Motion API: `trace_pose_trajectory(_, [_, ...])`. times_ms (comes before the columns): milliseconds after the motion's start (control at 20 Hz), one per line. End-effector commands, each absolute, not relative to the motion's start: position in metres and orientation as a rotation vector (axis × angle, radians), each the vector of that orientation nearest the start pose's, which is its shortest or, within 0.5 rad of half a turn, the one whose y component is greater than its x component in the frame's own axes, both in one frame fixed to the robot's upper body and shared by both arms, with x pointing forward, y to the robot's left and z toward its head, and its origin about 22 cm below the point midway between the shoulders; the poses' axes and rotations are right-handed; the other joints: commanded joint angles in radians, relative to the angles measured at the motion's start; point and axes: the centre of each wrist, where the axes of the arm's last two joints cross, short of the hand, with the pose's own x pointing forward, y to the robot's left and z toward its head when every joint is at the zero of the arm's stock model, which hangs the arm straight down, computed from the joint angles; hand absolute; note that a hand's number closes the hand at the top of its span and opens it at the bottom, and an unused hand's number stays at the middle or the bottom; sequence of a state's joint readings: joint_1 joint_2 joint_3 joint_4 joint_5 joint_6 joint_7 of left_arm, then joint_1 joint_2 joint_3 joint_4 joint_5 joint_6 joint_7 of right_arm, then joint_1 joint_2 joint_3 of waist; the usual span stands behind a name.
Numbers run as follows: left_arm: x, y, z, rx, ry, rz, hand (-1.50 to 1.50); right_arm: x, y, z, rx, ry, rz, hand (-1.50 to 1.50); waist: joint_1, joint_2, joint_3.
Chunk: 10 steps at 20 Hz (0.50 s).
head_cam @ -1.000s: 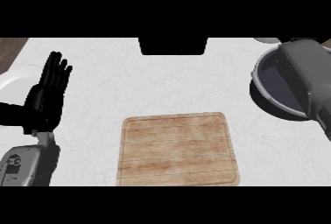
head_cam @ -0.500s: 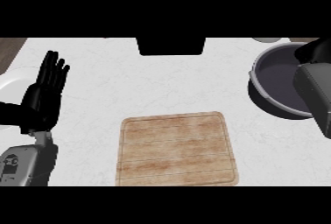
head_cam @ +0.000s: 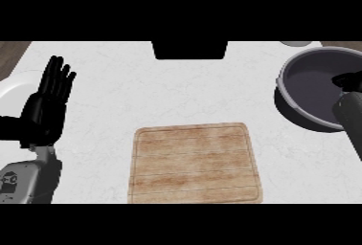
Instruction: Pick the cupcake from the cutting board and place it in the pot
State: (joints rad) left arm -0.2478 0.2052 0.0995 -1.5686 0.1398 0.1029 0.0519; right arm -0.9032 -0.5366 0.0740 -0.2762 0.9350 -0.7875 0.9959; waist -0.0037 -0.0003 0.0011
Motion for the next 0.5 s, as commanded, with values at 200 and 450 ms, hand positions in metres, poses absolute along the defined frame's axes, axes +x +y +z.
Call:
trace_pose_trajectory(200, [0.297,0.271,0.074,0.09,-1.766,0.036,0.0,0.387,-0.385,0.035,-1.453,-0.72,-0.14,-1.5,0.018,0.007,0.001])
trace_pose_trajectory(450, [0.314,0.271,0.086,0.103,-1.768,0.048,0.0,0.392,-0.376,0.046,-1.542,-0.928,-0.182,-1.5,0.008,0.005,0.0])
